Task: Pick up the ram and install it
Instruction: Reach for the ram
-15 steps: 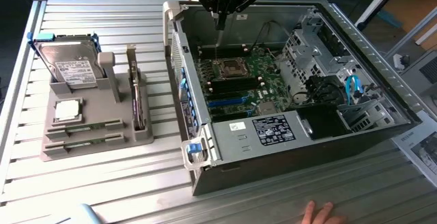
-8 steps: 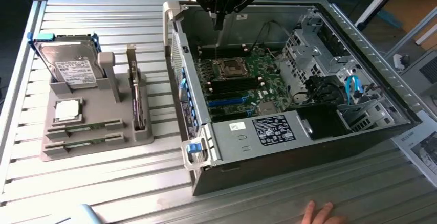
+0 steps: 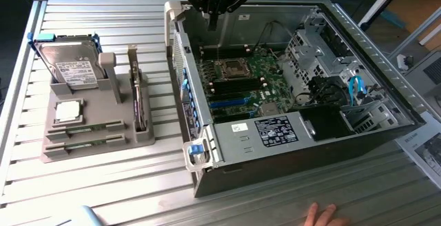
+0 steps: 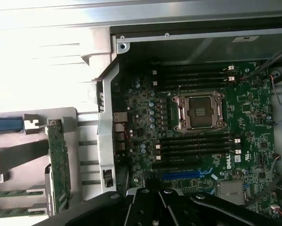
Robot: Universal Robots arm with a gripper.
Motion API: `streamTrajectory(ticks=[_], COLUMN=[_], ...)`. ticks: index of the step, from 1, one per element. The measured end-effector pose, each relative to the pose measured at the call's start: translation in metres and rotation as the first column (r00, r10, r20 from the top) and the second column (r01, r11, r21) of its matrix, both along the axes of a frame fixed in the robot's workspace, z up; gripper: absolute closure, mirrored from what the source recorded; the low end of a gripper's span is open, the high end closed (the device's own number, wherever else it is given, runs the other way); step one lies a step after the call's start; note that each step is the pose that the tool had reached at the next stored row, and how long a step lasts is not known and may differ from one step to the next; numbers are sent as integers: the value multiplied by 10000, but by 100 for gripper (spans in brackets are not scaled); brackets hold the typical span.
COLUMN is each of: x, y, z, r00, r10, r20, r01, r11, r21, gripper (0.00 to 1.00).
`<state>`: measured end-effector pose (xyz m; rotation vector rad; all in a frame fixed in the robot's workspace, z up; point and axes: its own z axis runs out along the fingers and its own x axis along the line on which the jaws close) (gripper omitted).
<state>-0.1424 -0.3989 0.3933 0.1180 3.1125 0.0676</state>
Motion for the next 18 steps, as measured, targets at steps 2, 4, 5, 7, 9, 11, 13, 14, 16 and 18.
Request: streamTrajectory(ticks=[2, 4, 5, 7, 9, 11, 13, 14, 16, 18], x=[-48, -94, -114, -158, -194, -223, -274, -308, -357, -392], y=[0, 0, 0, 0, 0, 0, 0, 0, 0, 0], z=[0, 0, 0, 0, 0, 0, 0, 0, 0, 0], r00=[10000, 10000, 10000, 10000, 10000, 10000, 10000, 10000, 10000, 10000], r10=[0, 0, -1, 0, 0, 0, -1, 0, 0, 0], r20=[0, 0, 0, 0, 0, 0, 0, 0, 0, 0], r01=[0, 0, 1, 0, 0, 0, 1, 0, 0, 0], r11=[10000, 10000, 10000, 10000, 10000, 10000, 10000, 10000, 10000, 10000], r21=[1, 0, 0, 1, 0, 1, 1, 0, 0, 0], gripper=[89, 89, 89, 89, 89, 89, 89, 89, 89, 89])
